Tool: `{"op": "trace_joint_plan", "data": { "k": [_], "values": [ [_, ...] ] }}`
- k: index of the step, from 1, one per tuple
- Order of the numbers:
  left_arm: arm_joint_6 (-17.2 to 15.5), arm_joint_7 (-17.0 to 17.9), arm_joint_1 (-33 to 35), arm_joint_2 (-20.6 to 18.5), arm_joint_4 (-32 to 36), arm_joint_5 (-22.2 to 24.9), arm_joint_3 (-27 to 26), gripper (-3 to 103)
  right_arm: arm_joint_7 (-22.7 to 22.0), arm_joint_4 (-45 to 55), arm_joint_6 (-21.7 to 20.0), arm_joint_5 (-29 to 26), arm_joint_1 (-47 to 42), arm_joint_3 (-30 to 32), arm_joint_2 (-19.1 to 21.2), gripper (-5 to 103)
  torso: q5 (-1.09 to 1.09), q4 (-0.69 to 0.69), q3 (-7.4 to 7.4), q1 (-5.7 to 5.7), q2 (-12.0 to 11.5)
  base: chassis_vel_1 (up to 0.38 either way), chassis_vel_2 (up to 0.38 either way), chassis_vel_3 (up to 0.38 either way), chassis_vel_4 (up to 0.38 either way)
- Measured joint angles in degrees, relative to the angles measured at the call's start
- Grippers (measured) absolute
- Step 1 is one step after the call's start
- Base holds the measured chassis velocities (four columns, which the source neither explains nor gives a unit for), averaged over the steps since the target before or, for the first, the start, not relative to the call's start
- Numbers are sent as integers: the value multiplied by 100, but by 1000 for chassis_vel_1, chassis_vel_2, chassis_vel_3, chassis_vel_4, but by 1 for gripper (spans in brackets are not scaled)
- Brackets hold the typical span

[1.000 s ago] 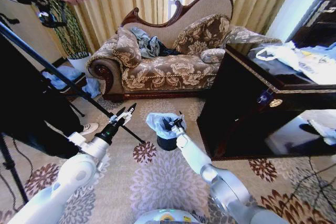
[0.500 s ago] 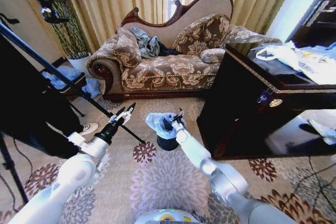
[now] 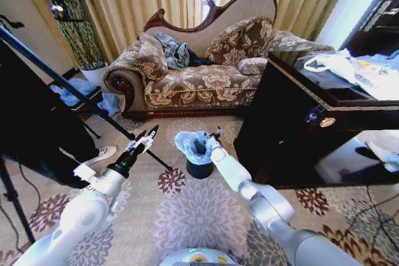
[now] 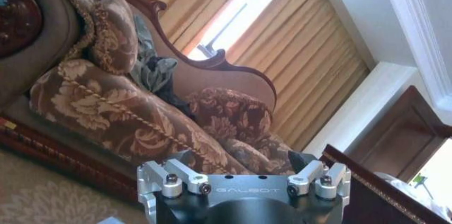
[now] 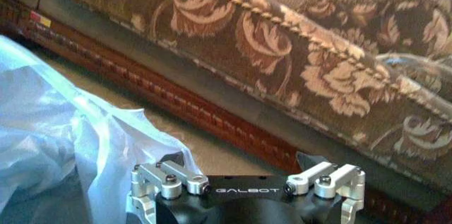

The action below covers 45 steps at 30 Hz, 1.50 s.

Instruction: Place a garbage bag over the trash bin.

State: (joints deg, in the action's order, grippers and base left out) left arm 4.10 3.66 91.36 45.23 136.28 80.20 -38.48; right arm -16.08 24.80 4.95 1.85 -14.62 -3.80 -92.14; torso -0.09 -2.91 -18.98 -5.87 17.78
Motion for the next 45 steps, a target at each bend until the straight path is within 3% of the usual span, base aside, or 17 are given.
{"op": "trace_joint_plan", "data": {
  "k": [22,35,43,45],
  "values": [
    [-1,-51,562,391,461,-23,-148,94,244,-385,-724,-460,352,-127,1,100,0,0,0,0,0,0,0,0,0],
    [-8,-54,752,609,628,-26,-147,94,429,-506,-800,-586,421,-52,0,100,0,-1,0,0,0,0,0,0,0],
    [-8,-37,758,593,696,40,-186,91,593,-458,-863,-627,490,-320,1,100,0,-1,0,-1,0,0,0,0,0],
    [-8,-33,774,591,696,63,-190,97,638,-184,-922,-785,463,-457,1,100,1,0,-1,-1,0,0,0,0,0]
  ]
}}
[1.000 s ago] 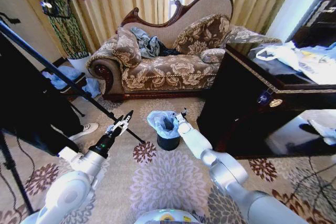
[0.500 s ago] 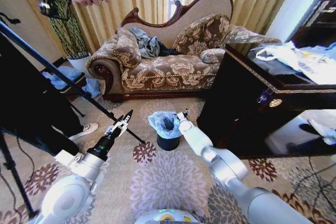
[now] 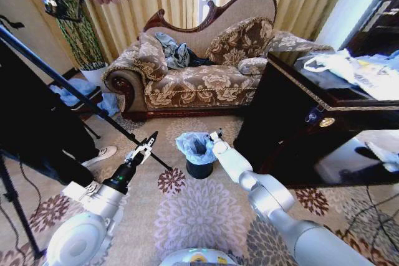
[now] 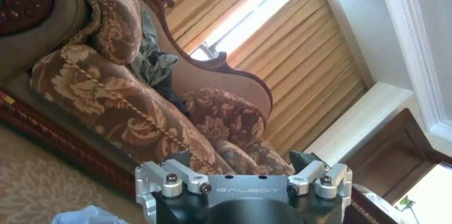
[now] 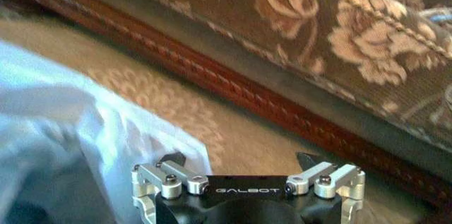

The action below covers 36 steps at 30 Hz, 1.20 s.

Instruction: Place a garbage bag over the trash bin.

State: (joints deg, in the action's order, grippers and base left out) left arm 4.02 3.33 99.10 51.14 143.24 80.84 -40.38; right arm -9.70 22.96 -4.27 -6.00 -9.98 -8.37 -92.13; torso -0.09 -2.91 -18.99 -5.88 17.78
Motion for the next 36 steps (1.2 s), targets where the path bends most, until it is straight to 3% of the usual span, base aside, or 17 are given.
{"op": "trace_joint_plan", "data": {
  "k": [16,36],
  "values": [
    [1,8,27,94,5,10,24,93,28,-230,53,13,357,-271,-1,100,-1,0,0,0,0,0,0,0,0],
    [-47,-53,458,371,5,-106,177,93,-154,-608,-86,153,300,207,0,100,-1,0,1,1,0,0,0,0,0]
  ]
}}
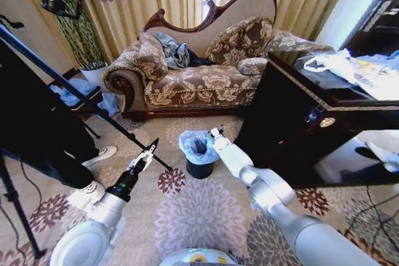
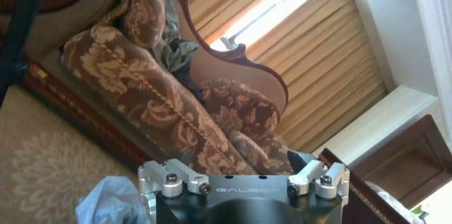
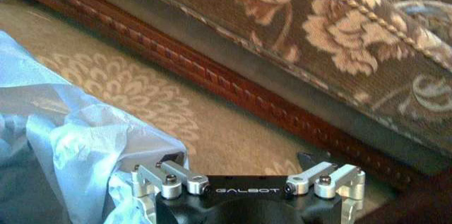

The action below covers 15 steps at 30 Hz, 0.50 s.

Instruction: Place a garbage bag over the trash bin.

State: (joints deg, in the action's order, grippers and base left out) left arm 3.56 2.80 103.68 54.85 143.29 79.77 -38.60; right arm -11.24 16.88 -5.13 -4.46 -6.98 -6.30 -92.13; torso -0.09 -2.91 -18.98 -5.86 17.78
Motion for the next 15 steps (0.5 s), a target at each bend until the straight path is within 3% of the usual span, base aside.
{"op": "trace_joint_plan", "data": {
  "k": [15],
  "values": [
    [-31,-167,372,220,-5,-245,155,93,13,-214,-192,91,-2,319,149,100,0,0,1,0,0,0,0,0,0]
  ]
}}
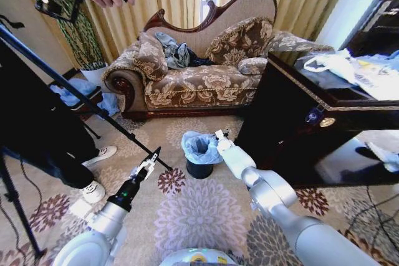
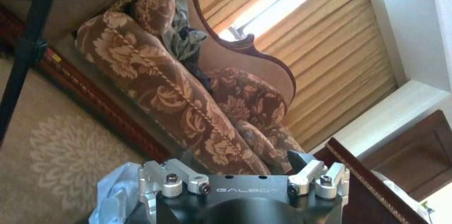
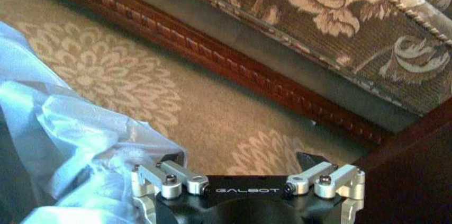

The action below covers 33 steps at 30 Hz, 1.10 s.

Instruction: Place a garbage bag over the trash bin.

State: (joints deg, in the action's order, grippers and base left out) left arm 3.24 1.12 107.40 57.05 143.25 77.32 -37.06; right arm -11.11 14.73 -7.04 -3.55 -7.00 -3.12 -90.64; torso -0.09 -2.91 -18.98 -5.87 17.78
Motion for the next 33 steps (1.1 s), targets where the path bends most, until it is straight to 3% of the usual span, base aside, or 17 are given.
{"op": "trace_joint_plan", "data": {
  "k": [19,33],
  "values": [
    [46,21,-121,-105,-1,66,44,93,371,116,55,-22,-332,-194,348,100,-1,0,-1,0,0,0,0,0,0],
    [51,184,-388,-363,-1,350,13,93,534,674,339,-616,-1085,-113,597,100,1,0,-1,-1,0,0,0,0,0]
  ]
}}
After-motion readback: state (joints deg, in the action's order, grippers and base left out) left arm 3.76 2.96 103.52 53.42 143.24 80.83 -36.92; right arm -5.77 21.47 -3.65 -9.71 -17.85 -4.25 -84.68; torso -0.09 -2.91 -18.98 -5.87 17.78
